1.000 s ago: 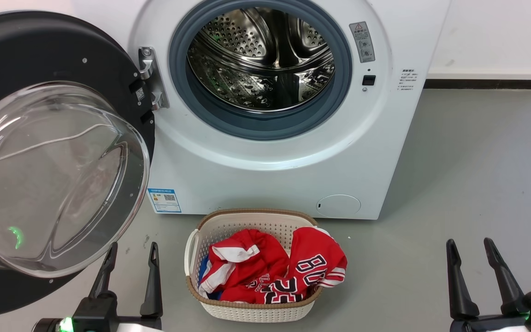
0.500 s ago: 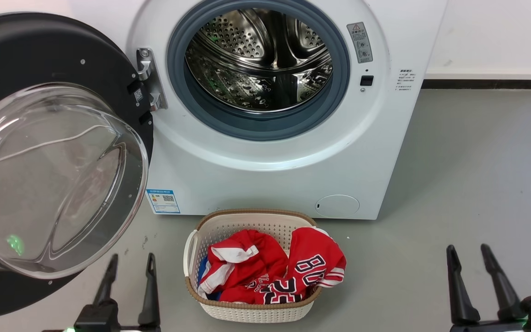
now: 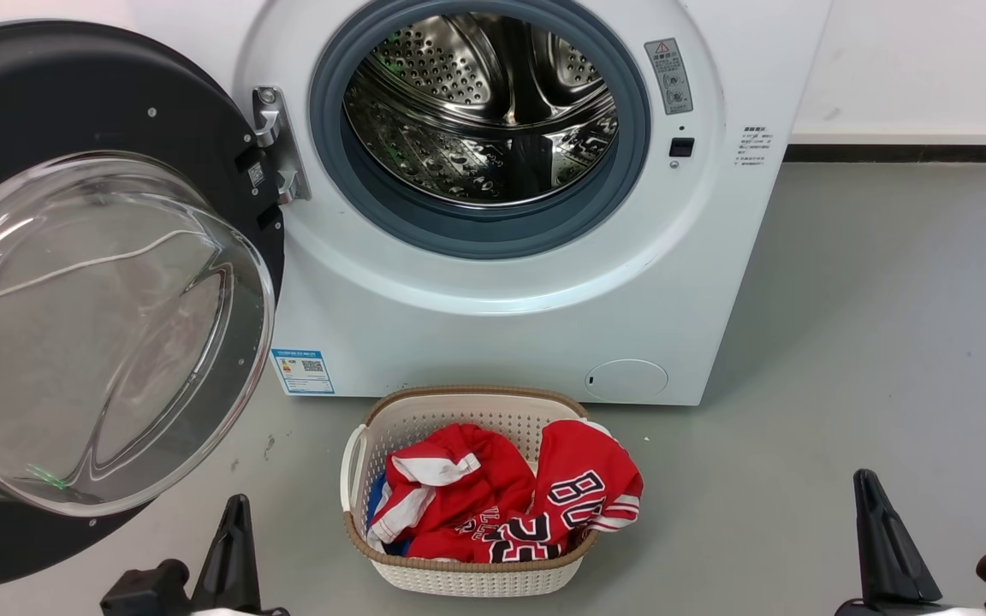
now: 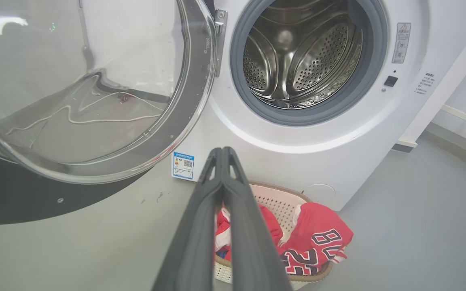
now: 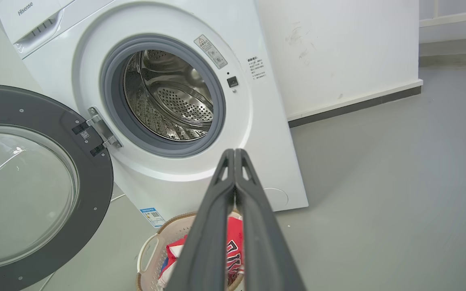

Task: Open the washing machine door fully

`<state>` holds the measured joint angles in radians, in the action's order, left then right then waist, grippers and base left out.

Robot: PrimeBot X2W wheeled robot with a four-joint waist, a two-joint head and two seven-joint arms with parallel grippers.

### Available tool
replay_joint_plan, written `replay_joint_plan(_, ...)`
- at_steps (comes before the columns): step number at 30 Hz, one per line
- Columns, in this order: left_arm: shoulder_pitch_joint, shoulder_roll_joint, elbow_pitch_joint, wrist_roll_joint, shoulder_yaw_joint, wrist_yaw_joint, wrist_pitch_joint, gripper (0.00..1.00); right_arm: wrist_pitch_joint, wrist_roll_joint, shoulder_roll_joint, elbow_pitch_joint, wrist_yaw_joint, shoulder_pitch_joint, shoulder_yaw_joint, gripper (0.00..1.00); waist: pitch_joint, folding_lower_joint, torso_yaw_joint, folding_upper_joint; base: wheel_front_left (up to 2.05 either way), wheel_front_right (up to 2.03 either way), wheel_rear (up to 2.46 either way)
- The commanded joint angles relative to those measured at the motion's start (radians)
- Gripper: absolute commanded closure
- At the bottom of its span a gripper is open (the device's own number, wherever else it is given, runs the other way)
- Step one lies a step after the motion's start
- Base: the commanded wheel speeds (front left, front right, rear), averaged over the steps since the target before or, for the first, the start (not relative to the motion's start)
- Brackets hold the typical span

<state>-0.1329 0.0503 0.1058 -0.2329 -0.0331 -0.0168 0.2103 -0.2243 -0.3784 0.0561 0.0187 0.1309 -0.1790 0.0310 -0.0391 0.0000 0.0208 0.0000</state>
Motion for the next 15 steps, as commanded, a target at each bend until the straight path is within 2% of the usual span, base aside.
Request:
replay_joint_plan(1, 0.033, 0.001, -0.009, -0.045, -0.004, -0.004, -0.009, 1.00, 0.007, -0.045, 0.010, -0.006, 0.000, 0.033, 0.000, 1.00, 0.001, 0.0000, 0.000, 0.0000, 0.00, 0.00, 0.00)
replay_joint_plan(15, 0.074, 0.001, 0.017, -0.302, -0.018, -0.026, -0.068, 1.00, 0.057, -0.289, 0.020, 0.037, 0.000, 0.083, -0.002, 1.00, 0.006, 0.0000, -0.003, 0.0000, 0.00, 0.00, 0.00)
